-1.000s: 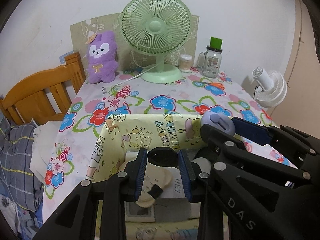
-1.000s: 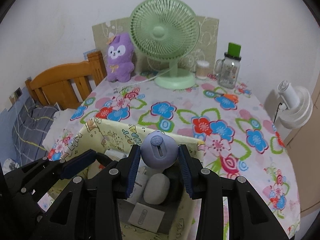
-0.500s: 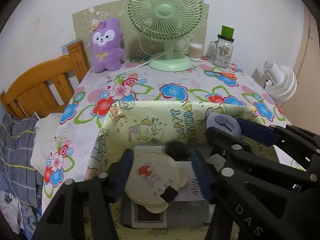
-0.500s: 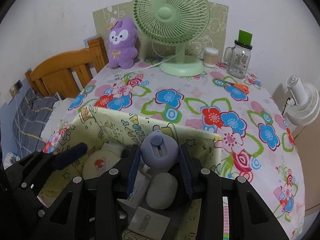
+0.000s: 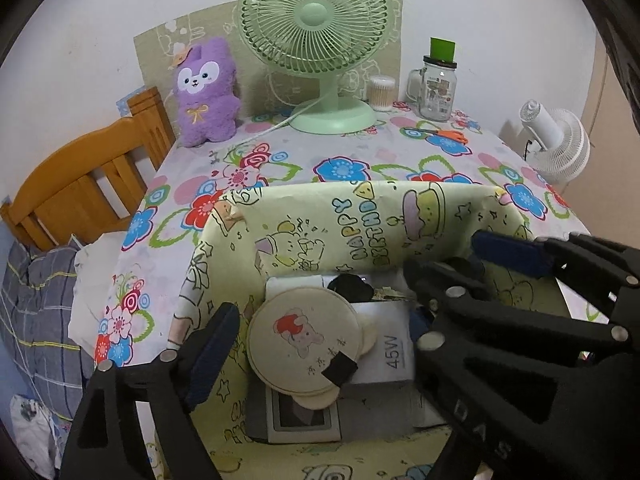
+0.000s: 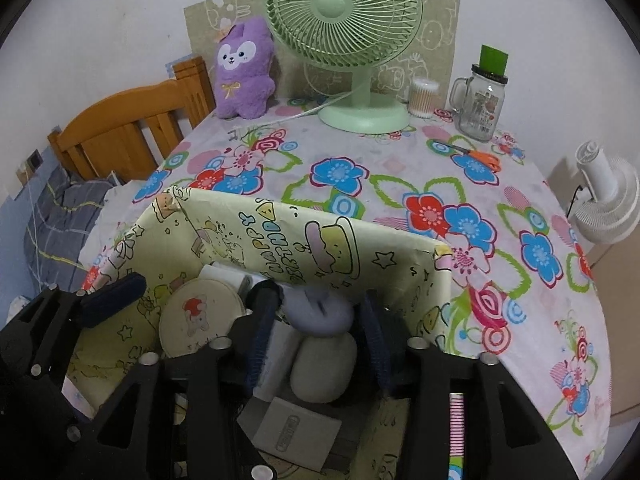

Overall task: Organize rigid objects
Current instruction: 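Open both tools and withdraw them up from the yellow box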

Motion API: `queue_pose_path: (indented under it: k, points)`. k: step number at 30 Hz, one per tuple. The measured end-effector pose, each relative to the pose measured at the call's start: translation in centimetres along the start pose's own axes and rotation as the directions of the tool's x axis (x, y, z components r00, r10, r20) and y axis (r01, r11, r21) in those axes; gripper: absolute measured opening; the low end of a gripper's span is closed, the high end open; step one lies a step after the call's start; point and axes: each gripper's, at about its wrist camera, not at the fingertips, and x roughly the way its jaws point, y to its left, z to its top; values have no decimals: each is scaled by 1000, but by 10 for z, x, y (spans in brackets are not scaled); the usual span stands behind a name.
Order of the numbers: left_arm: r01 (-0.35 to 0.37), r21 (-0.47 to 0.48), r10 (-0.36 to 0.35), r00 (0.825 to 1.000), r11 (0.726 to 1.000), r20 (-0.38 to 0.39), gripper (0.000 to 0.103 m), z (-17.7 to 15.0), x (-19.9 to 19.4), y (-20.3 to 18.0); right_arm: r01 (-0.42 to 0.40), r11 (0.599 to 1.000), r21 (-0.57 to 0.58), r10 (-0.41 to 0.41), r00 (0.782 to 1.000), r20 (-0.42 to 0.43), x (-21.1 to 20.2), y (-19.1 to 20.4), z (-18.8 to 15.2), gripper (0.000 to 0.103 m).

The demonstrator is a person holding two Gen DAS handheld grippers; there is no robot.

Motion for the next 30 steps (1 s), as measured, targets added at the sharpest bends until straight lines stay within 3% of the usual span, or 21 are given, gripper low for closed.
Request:
queue_pose_path:
  k: [5,10,12,18,24,30]
  points:
    - [13,-6,-13,1000,1000,-2,97,-2,-6,-2,28,999,-20,-27,999,41,-13,0,-2,76]
    - [27,-4,-27,999,1000,20,99,-3,-15,-5,39,999,-25,-38,996,75,-26,-1,-5,79]
    - [48,-3,-48,998,999,29,100,-4,-20,-7,51,999,-17,-49,995,81,-30,-3,-6,85]
    - [18,-11,-17,997,1000,79,103,-6,-36,-11,65,998,19,-66,992,105,-45,-12,-11,88]
    - [-22,7,21,997,1000,70,103,-7,-41,-19,88,996,29,-90,990,110,-56,-18,-18,89]
    - [0,8,0,997,1000,83,103,-9,-51,-25,96,994,54,-102,987,123,-67,-28,-25,93]
